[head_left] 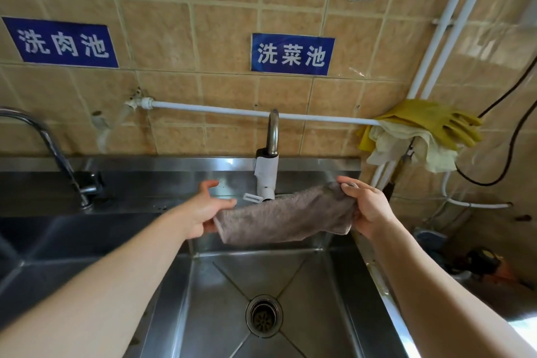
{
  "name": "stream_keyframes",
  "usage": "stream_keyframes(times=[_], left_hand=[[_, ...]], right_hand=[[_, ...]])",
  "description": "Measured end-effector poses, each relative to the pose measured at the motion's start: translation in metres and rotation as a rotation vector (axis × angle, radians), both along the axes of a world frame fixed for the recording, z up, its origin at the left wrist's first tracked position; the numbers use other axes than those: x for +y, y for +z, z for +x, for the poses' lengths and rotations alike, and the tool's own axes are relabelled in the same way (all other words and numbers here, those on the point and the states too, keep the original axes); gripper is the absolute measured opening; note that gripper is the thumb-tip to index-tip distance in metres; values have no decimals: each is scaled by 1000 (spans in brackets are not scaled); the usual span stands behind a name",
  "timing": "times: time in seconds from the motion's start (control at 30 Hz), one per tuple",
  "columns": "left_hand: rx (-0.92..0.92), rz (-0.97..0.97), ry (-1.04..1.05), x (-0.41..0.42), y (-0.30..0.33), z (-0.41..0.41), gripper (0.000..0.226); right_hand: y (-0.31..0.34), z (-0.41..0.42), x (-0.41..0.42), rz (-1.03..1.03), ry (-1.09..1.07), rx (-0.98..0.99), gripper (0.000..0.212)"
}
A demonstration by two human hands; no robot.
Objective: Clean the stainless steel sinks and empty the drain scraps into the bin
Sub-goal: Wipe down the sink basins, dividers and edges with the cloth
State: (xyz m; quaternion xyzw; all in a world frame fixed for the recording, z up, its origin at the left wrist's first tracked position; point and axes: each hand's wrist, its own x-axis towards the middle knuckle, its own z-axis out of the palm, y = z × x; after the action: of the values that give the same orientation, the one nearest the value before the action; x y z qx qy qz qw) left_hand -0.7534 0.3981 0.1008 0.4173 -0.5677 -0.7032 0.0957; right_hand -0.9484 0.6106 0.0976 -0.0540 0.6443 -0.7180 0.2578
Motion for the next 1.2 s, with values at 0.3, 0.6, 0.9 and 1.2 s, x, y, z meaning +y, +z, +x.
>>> stream_keyframes(times=[0.3,0.6,0.9,1.2], left_hand=[[-118,-334,-301,-9,31,0,41],[-366,-898,-240,-19,26,-7,25],[-70,-219,-147,25,-11,-28,20],[22,191,-259,44,-33,-44,41]], right_hand=[[12,0,9,181,125,124,42],[22,6,14,982,367,699,22],[3,43,-25,302,215,-2,20],[-3,84,-32,68,516,-69,57]])
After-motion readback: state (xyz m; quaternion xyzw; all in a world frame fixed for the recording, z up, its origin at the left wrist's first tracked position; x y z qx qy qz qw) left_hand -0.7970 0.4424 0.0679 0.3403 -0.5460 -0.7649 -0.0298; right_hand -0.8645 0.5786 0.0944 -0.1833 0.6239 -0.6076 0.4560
